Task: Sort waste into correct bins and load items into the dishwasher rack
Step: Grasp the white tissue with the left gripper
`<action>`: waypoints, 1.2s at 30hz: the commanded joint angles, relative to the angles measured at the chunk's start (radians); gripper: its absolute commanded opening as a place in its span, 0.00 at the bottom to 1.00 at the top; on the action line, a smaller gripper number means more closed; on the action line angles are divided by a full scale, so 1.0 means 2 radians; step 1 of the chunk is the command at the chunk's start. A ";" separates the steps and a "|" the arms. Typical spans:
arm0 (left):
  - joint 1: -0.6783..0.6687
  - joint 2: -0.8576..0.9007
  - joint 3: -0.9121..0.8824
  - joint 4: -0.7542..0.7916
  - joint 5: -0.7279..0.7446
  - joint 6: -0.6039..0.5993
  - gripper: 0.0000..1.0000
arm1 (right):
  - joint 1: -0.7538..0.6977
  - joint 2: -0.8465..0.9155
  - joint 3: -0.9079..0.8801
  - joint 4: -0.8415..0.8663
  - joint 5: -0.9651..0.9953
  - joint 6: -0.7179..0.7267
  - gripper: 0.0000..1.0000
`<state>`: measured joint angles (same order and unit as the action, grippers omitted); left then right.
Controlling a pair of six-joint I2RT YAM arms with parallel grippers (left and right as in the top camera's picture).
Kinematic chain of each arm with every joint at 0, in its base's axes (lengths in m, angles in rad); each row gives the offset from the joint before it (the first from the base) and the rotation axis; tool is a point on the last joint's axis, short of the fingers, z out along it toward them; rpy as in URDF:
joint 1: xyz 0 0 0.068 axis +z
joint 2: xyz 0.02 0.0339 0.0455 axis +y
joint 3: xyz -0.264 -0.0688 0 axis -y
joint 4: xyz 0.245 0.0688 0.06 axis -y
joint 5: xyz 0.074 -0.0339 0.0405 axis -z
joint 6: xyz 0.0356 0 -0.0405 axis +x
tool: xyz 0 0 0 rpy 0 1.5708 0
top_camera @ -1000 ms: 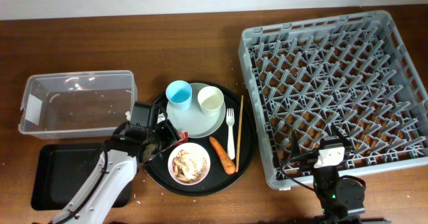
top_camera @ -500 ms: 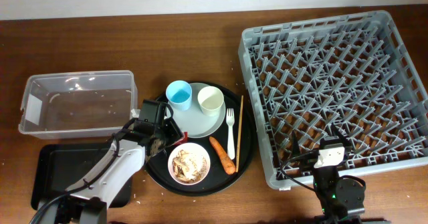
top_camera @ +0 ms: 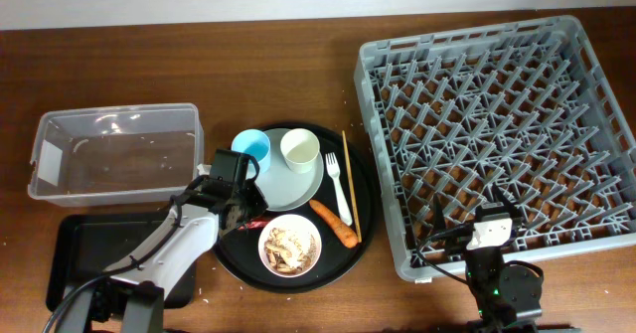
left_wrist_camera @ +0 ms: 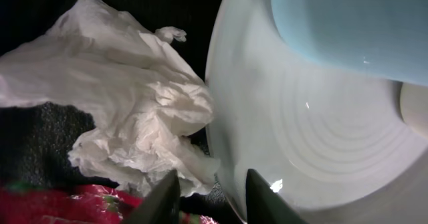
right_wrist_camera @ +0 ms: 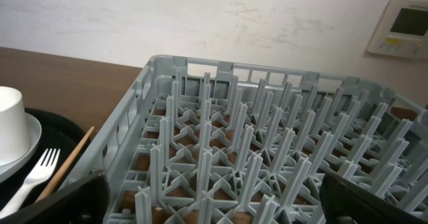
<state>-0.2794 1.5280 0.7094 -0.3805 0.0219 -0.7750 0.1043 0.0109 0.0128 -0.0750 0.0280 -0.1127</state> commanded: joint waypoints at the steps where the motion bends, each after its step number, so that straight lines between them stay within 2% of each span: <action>1: -0.001 0.005 -0.002 -0.002 0.000 0.005 0.28 | -0.004 -0.004 -0.004 -0.002 0.003 -0.002 0.99; 7: -0.001 0.005 -0.002 -0.002 0.000 0.005 0.27 | -0.004 -0.004 -0.004 -0.002 0.003 -0.002 0.99; 10: -0.001 0.005 -0.002 -0.002 0.000 0.005 0.12 | -0.004 -0.004 -0.004 -0.002 0.003 -0.002 0.99; 14: -0.001 0.005 -0.002 -0.002 0.000 0.005 0.06 | -0.004 -0.004 -0.004 -0.002 0.003 -0.002 0.99; 16: -0.001 -0.002 0.013 -0.012 0.000 0.044 0.06 | -0.004 -0.004 -0.004 -0.002 0.003 -0.002 0.99; 17: -0.001 -0.010 0.036 -0.041 -0.006 0.050 0.07 | -0.004 -0.004 -0.004 -0.002 0.003 -0.002 0.99; 18: -0.001 -0.019 0.063 -0.073 -0.011 0.054 0.11 | -0.004 -0.004 -0.004 -0.002 0.003 -0.002 0.99; 21: -0.001 -0.035 0.107 -0.120 -0.011 0.070 0.47 | -0.004 -0.004 -0.004 -0.002 0.003 -0.002 0.99; 22: -0.001 -0.036 0.113 -0.125 -0.011 0.071 0.55 | -0.004 -0.004 -0.004 -0.002 0.003 -0.002 0.99; 25: -0.001 -0.036 0.113 -0.148 -0.062 0.070 0.57 | -0.004 -0.004 -0.004 -0.002 0.003 -0.002 0.99; 30: -0.001 -0.035 0.112 -0.200 -0.132 0.068 0.53 | -0.004 -0.004 -0.004 -0.002 0.003 -0.002 0.99; 36: -0.001 -0.035 0.092 -0.187 -0.140 0.012 0.53 | -0.004 -0.004 -0.004 -0.002 0.003 -0.002 0.99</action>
<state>-0.2794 1.4658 0.9268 -0.7712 -0.2276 -0.6918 0.1043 0.0109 0.0128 -0.0750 0.0280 -0.1131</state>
